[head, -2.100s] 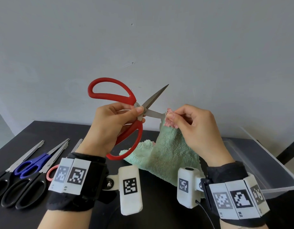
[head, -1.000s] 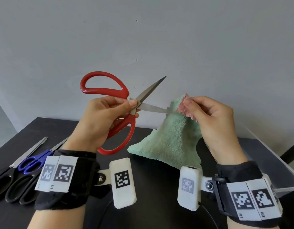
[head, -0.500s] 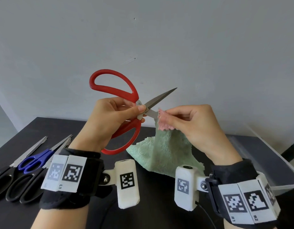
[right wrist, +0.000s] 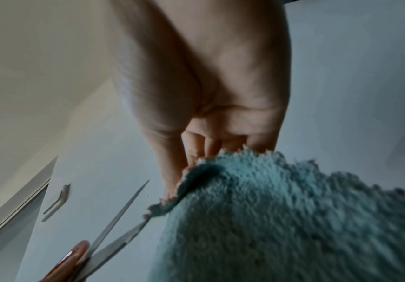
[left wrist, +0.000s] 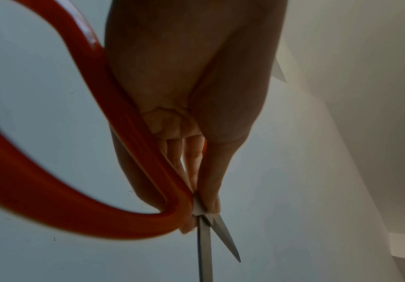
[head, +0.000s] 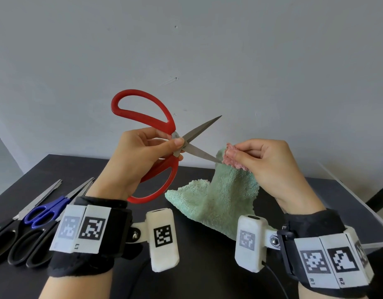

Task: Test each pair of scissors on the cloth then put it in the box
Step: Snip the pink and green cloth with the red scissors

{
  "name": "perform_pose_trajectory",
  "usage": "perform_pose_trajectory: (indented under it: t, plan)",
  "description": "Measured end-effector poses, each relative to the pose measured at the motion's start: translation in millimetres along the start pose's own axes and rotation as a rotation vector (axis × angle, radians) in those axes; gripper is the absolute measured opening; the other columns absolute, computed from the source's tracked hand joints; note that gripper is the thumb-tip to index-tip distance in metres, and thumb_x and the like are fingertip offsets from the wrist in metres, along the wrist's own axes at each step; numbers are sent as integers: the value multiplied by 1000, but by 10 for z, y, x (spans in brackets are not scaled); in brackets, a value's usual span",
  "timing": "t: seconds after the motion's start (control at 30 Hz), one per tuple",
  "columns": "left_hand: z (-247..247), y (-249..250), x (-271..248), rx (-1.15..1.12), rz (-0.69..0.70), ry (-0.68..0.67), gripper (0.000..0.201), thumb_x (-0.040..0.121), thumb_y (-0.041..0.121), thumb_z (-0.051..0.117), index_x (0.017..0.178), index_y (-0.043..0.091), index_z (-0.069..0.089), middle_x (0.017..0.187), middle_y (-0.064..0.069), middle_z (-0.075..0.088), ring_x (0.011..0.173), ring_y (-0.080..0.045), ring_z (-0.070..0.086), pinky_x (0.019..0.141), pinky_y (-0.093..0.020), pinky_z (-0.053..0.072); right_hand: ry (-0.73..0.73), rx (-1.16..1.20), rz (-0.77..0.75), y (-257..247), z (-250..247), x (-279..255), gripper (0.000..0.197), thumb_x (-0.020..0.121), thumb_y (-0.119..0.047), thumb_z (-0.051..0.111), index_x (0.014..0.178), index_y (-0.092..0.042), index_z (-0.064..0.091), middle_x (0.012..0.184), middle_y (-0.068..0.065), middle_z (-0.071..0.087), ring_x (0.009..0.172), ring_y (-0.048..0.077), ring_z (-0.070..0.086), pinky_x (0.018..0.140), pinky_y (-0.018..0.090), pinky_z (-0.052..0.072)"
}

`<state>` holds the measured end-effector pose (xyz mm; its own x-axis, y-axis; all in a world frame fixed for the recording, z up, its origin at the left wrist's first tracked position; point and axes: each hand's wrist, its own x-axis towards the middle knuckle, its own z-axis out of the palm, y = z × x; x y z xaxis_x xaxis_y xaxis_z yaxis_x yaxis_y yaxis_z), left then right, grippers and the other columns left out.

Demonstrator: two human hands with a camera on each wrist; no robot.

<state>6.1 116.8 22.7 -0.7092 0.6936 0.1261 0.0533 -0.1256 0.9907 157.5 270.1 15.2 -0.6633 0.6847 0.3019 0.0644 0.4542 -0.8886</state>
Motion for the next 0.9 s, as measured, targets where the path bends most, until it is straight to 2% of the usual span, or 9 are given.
perform_pose_trajectory:
  t: [0.2,0.3,0.43,0.57,0.7,0.8,0.9]
  plan:
    - [-13,31,-23,65,-20,-5,30,65,26,72,85,3,69,76,-8,75,68,-20,72,56,-16,54,159,63,-17,30,-23,31,5,81,-19,73,78,-22,74,74,-4,75,73,6,70,71,15,53]
    - [-43,38,-32,116,-41,-14,29,66,26,73,84,3,69,78,-10,75,71,-24,73,57,-17,55,251,127,-38,17,-43,41,5,81,-19,73,78,-24,73,74,-6,74,73,4,69,72,15,52]
    - [-55,53,-50,229,-72,-78,20,72,17,76,82,1,71,73,-11,74,60,-15,70,55,-14,52,273,124,-108,-26,-44,30,7,83,-20,72,79,-27,73,75,-8,74,74,4,68,70,12,50]
    - [-15,64,-80,354,-103,-176,13,71,13,78,77,4,72,67,-8,73,60,-13,70,55,-12,50,142,61,-172,-98,7,-8,8,84,-19,70,80,-26,73,80,-6,74,76,5,68,72,12,50]
    - [12,67,-91,404,-94,-201,11,69,14,80,72,7,71,67,-7,73,62,-14,71,59,-14,54,-72,-35,-207,-164,79,-51,11,84,-15,68,84,-24,74,84,-18,73,81,-4,67,73,6,47]
    - [4,52,-75,430,-88,-186,13,68,13,80,73,5,71,67,-8,73,62,-15,71,61,-14,54,-147,-111,-222,-177,131,-74,9,83,-17,69,87,-22,76,83,-12,74,82,-2,67,76,10,50]
    - [-27,48,-65,480,-72,-203,14,68,15,81,74,5,73,66,-7,73,64,-15,71,62,-12,53,-161,-149,-231,-158,173,-79,8,83,-18,70,87,-21,76,83,-10,74,82,-1,67,77,12,51]
